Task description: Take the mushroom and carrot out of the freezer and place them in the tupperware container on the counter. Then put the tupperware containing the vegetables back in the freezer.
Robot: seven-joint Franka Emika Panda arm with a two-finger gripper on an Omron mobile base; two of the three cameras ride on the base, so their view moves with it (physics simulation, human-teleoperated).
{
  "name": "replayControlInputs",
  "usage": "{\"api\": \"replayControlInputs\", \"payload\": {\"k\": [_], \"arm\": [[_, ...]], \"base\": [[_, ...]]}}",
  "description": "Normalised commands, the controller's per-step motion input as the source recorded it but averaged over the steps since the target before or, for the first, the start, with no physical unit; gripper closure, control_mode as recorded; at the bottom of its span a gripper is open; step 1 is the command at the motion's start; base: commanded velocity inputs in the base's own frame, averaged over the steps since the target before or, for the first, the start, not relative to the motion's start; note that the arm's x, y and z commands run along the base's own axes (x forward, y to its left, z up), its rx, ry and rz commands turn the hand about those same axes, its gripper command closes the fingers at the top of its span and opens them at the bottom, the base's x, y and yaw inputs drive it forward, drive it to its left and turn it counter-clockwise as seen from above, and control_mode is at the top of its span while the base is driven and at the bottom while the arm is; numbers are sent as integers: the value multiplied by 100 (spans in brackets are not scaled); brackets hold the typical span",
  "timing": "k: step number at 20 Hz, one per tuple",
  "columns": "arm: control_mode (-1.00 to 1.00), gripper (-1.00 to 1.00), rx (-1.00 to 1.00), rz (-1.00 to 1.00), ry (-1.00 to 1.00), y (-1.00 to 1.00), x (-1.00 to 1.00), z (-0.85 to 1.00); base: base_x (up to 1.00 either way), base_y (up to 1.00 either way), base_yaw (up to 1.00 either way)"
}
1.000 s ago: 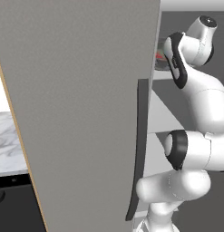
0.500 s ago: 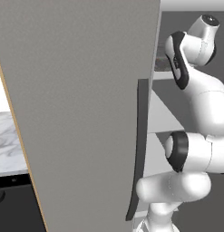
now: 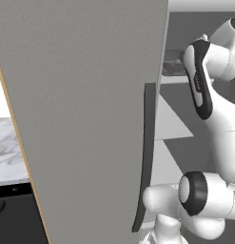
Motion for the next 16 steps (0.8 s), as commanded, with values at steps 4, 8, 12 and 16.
{"api": "replayControlInputs", "payload": {"k": [4, 8, 12, 16], "arm": [[-100, -100, 0, 0, -8, 45, -46, 1], [-100, -100, -1, 0, -8, 49, -83, 1], [-100, -100, 0, 0, -3, 38, -100, 1], [-100, -100, 0, 0, 0, 33, -100, 1]], "base": [[0, 0, 0], [0, 0, 0], [0, 0, 0], [0, 0, 0]]}}
